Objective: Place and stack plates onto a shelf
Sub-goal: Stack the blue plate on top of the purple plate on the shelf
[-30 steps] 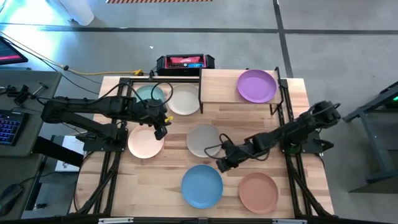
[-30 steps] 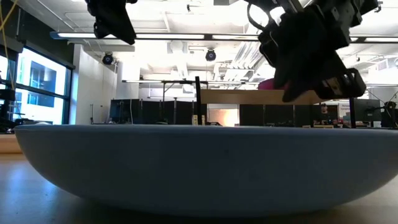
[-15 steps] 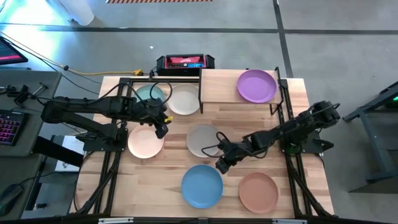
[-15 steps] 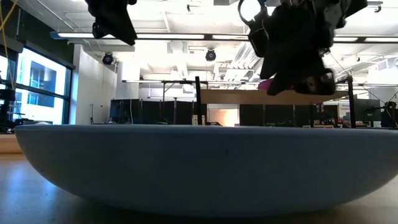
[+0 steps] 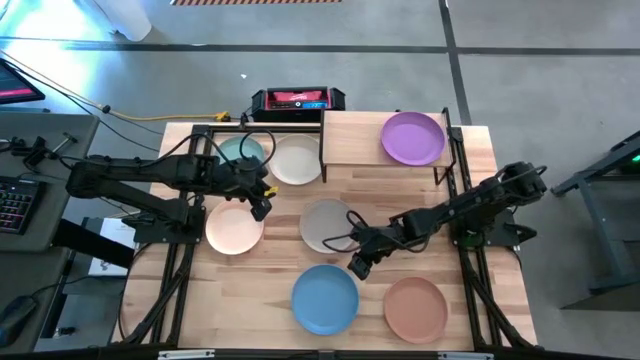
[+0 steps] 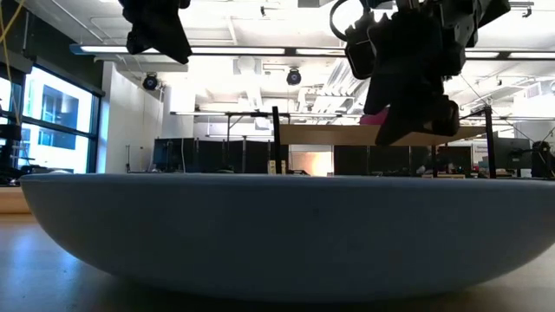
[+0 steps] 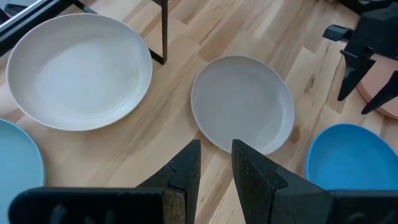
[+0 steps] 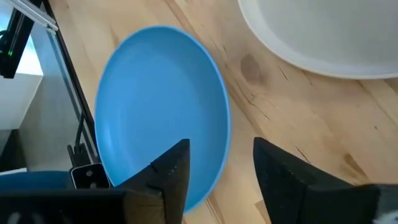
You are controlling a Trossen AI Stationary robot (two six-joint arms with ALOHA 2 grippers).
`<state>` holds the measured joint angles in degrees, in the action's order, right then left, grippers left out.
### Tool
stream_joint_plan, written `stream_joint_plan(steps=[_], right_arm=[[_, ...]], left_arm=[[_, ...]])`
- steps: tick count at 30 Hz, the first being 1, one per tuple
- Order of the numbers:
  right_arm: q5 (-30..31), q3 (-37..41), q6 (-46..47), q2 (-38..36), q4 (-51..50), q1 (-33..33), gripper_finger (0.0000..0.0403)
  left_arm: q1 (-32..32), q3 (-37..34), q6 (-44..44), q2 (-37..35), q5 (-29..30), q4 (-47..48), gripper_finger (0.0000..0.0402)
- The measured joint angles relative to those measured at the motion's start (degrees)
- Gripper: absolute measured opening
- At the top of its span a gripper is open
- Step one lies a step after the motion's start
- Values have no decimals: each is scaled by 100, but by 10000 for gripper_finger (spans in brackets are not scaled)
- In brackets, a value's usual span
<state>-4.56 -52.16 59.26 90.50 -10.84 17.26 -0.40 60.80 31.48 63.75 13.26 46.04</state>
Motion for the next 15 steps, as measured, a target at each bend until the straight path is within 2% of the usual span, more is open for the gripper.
stream_joint_plan(steps=[4,15], right_arm=[[50,0,83,1,7,57,160],[149,-2,112,375,287,209,129]], left_arm=[[0,0,0,0,2,2,78],[0,0,54,0,85,0,78]])
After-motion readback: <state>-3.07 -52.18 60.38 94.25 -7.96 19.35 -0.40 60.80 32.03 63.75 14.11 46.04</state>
